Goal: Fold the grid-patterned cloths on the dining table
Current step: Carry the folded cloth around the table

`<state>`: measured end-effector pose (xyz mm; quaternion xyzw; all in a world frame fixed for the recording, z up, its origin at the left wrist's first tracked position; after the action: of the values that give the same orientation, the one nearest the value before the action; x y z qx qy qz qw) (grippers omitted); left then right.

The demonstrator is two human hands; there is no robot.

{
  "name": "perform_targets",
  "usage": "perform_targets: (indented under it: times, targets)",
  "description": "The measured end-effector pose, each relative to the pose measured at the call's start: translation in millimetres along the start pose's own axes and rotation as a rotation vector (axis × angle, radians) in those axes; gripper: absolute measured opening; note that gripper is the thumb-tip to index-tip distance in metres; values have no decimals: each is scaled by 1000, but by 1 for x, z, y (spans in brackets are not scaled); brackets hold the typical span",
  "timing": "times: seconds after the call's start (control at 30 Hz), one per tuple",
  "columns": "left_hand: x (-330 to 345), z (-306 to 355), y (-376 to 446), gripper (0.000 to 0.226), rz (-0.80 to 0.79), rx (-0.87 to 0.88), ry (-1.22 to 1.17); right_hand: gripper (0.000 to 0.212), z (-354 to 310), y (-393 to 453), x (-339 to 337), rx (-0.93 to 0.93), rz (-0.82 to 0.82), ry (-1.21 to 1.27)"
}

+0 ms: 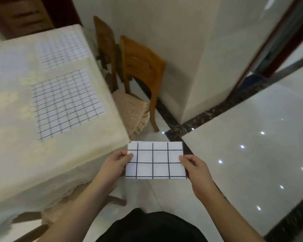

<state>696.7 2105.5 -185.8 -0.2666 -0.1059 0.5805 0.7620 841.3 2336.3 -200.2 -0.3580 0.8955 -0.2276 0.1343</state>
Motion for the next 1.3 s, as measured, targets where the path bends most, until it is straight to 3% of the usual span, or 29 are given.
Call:
perform_targets:
  times: [0.2,0.53,0.8,0.97,1.3]
  targets:
    - [-63,-9,36,14,133,-74,-86,13,-18,39,91,19,-191,-120]
    - [-160,-20,112,15,297,-90,-129,14,-38,85,229,-55,-363,-362]
    - [-198,-54,156,21,484,-145,18,12,-4,137,294,18,-448,-584]
    - [-210,-55,179,17,635,-193,176,16,-4,165,336,-136,-468,-803]
    - [-215,-62,205,25,685,-218,355,12,8,191,361,-188,-462,-980]
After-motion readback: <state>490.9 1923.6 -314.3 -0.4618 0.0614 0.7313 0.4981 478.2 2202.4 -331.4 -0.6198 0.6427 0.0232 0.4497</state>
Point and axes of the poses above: each hand's wrist, its own y-axis towards the middle knuckle, its own x-axis out of the palm, z = x × y, the point moved 10 cm from there along y, towards the middle knuckle, and after that the axes turned 8 degrees about z, right-handed, at the moved point
